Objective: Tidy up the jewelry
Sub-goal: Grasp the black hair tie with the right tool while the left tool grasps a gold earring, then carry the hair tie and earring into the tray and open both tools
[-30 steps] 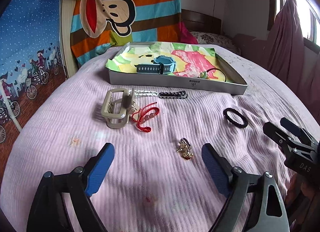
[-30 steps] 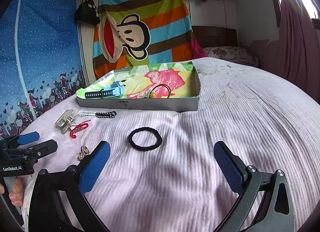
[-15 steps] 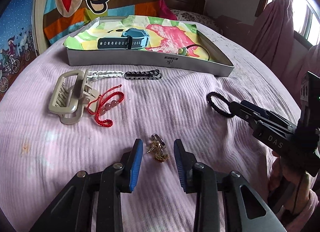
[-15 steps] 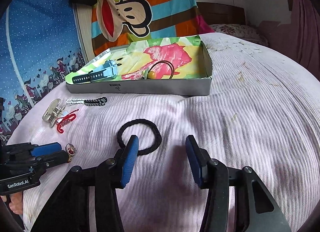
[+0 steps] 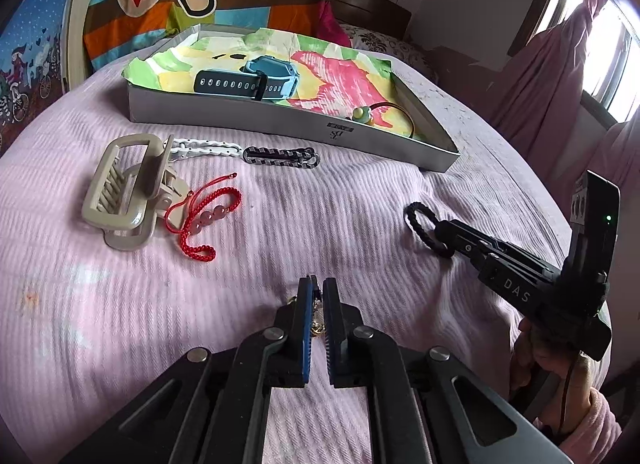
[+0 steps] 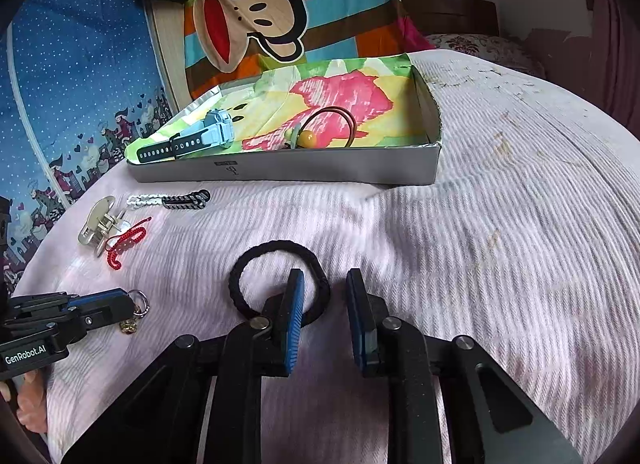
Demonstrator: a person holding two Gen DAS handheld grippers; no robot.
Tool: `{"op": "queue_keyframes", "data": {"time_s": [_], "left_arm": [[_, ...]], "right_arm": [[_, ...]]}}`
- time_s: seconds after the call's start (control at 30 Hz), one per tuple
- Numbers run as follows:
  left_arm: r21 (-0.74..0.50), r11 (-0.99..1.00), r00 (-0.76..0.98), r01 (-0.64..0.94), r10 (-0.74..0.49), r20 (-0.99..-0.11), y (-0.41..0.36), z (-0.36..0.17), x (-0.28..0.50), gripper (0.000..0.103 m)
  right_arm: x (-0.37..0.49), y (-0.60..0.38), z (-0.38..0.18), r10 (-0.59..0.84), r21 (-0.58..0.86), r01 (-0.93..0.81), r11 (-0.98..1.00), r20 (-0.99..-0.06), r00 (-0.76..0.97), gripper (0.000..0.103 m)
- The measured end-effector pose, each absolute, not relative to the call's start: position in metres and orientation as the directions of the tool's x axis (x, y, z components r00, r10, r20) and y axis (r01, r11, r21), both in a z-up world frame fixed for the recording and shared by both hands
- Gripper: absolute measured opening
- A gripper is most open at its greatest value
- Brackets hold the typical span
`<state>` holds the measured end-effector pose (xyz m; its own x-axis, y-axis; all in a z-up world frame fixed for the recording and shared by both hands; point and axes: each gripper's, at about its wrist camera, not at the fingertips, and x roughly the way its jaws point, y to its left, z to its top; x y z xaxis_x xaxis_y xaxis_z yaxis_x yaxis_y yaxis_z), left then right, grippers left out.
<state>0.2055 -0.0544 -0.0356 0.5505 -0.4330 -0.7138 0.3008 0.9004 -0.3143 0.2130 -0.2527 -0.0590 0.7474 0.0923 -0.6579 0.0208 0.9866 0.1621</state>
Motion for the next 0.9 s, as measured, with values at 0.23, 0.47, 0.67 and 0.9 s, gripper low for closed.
{"op": "queue_keyframes", "data": {"time_s": [0.23,0.47,0.67,0.9], "left_arm": [[-0.416,0.863,0.543,0.288,-0.505,-0.671,-0.041,-0.034,0.210,0.004],[-0.498,0.810,0.559,0.310,-0.579,-0.593,-0.028,-0.021,0.215,0.004],[-0.492,0.809,0.590,0.322,-0.578,-0.564,-0.026,-0.006,0.225,0.004],[-0.452,0.818,0.648,0.356,-0.565,-0.510,-0.033,0.022,0.248,0.004]], "right_arm": [[0.216,-0.257,-0.063,0.111,0.194,0.028,0.981,-0.667,0.737,0.006],[0.210,-0.257,-0.058,0.119,0.205,0.016,0.979,-0.630,0.767,0.004],[0.205,-0.259,-0.046,0.120,0.208,0.006,0.978,-0.587,0.801,0.004],[0.215,-0.254,-0.015,0.123,0.184,-0.030,0.983,-0.525,0.842,0.004]]}}
